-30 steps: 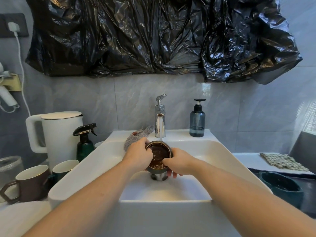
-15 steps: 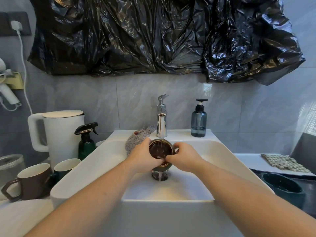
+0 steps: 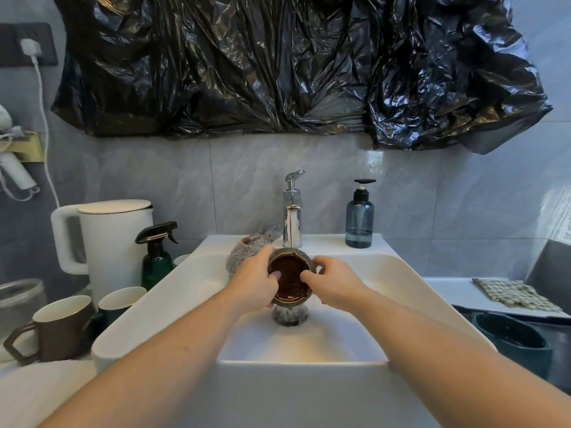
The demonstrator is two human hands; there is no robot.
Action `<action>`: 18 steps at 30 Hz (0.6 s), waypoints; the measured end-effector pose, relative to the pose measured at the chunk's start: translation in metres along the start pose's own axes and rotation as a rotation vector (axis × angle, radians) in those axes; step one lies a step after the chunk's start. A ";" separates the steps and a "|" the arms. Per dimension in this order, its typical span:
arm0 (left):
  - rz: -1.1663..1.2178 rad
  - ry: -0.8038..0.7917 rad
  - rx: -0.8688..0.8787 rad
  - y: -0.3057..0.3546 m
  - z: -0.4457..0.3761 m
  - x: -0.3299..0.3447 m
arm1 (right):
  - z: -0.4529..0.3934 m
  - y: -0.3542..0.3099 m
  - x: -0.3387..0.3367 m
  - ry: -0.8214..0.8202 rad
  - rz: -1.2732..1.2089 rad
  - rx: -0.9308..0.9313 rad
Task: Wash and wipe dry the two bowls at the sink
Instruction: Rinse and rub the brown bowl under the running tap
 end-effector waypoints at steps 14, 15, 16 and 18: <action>0.149 -0.074 -0.121 0.011 0.004 0.005 | 0.002 -0.004 -0.003 -0.024 -0.020 -0.024; 0.162 -0.095 -0.124 0.011 0.005 0.005 | 0.002 -0.004 -0.004 -0.003 -0.015 -0.026; 0.176 -0.107 -0.124 0.010 0.005 0.004 | 0.002 -0.004 -0.005 0.024 -0.007 -0.030; 0.192 -0.105 -0.110 0.010 0.005 0.004 | 0.002 -0.002 -0.007 0.087 -0.013 -0.048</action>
Point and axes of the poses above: each hand's wrist, its own z-axis away from the middle knuckle, its own x-axis out of the palm, y = z × x, the point moved 1 cm from there along -z, towards the middle knuckle, and after that the axes turned 13 degrees about z, right-handed, at the moved point
